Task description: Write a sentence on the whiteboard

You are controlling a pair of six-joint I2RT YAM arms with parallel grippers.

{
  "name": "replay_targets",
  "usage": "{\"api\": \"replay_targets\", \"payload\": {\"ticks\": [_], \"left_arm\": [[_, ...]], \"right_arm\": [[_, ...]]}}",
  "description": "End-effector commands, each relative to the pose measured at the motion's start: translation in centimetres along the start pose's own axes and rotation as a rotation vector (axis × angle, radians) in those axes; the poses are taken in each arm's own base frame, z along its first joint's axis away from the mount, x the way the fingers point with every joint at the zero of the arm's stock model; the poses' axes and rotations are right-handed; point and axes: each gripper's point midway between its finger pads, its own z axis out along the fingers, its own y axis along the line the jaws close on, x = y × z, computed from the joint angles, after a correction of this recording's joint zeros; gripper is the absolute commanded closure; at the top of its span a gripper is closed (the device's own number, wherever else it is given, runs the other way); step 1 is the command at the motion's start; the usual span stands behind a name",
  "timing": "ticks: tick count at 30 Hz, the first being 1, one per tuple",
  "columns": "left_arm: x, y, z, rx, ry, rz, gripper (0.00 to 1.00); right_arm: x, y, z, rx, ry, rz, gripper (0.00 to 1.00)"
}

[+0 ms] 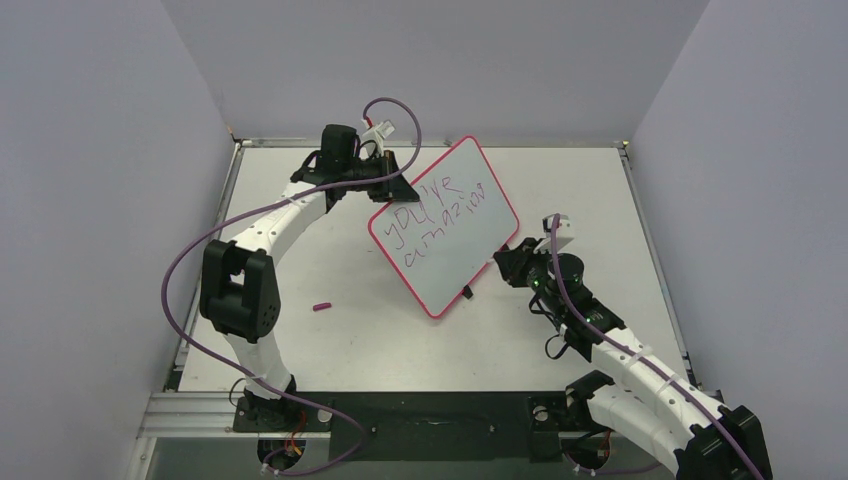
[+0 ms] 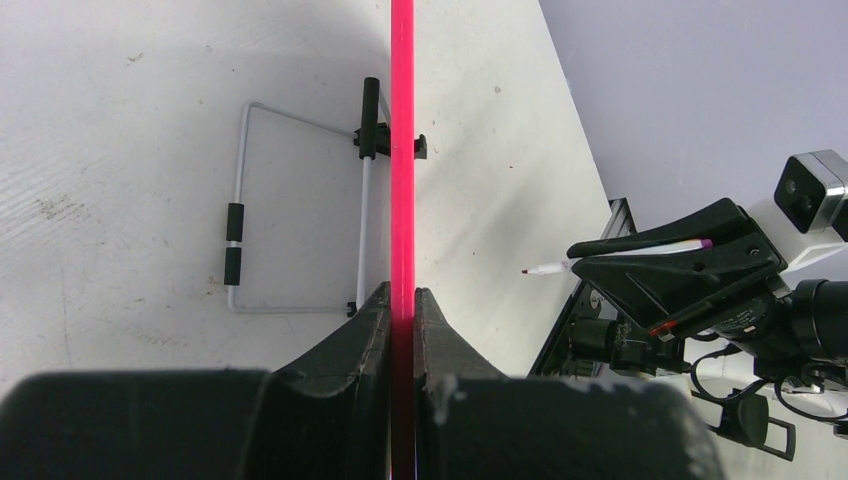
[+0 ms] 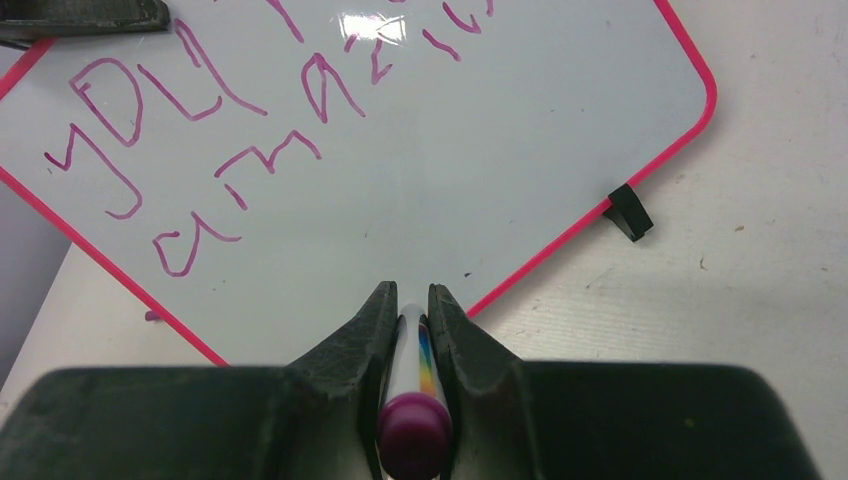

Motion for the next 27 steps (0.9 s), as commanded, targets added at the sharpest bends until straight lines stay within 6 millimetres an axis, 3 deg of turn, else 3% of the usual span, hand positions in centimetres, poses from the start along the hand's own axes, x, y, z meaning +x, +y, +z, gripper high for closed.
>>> {"api": "replay_targets", "payload": {"ticks": [1, 18, 20, 23, 27], "left_arm": [[-2.1, -4.9, -2.1, 0.118, -0.071, 0.113, 1.0], [-2.1, -4.8, -2.2, 0.114, -0.072, 0.114, 1.0], [-2.1, -4.8, -2.2, 0.113, -0.073, 0.115, 1.0], [-2.1, -4.8, -2.2, 0.113, -0.071, 0.114, 1.0], [-2.1, -4.8, -2.2, 0.113, -0.072, 0.113, 1.0]], "right_arm": [[-1.4, 1.7, -0.1, -0.077, -0.055, 0.002, 1.0], [-1.0, 5.6, -0.3, -0.239, -0.039, -0.027, 1.0], [-1.2, 5.3, -0.3, -0.212, -0.05, -0.029, 1.0], [-1.6, 2.7, -0.1, -0.067, -0.076, -0.029, 1.0], [-2.5, 0.7, -0.1, 0.058, -0.086, -0.046, 1.0]]}}
